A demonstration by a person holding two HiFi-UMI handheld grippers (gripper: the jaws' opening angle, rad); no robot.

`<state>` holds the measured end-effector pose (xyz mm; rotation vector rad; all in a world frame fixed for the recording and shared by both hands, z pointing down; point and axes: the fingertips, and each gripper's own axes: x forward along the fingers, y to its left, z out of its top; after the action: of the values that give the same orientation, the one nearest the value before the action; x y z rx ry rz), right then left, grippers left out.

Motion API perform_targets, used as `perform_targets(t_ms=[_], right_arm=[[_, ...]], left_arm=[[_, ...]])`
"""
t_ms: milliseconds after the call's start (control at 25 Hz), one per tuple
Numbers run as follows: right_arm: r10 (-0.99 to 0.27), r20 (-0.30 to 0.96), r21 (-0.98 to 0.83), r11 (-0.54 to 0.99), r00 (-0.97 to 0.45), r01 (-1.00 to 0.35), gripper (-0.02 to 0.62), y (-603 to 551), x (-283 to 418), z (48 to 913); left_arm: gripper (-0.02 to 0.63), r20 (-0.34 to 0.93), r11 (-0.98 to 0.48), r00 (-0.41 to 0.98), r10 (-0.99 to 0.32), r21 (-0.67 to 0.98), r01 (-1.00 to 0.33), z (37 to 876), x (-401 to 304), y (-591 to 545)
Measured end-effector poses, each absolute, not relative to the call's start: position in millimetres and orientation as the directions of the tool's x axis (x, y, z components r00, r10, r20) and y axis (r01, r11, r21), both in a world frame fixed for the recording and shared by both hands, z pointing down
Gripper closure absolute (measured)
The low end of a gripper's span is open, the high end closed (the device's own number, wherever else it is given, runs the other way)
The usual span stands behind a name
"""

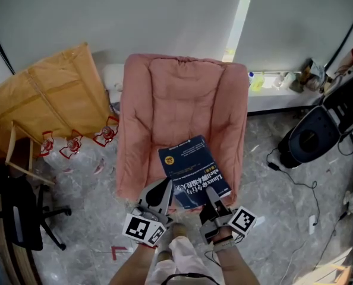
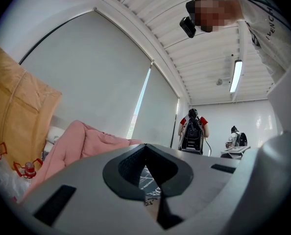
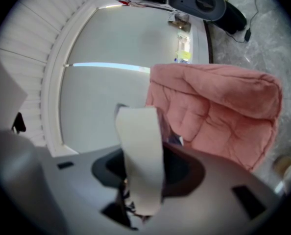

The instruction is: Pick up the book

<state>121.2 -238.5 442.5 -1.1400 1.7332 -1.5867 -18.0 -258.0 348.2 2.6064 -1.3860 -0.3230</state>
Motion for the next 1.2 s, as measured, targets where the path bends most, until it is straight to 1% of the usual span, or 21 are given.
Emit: perform_targets(t_ms=[1200], right_arm=[[-0.859, 0.066, -0.985, 0.027, -0.508, -0.172, 0.417, -246.2, 121.1, 393.1]], left_arm=[[0.597, -0.145, -0.562, 0.543, -0.827, 0.228, -0.795, 306.7, -21.7, -260.3]])
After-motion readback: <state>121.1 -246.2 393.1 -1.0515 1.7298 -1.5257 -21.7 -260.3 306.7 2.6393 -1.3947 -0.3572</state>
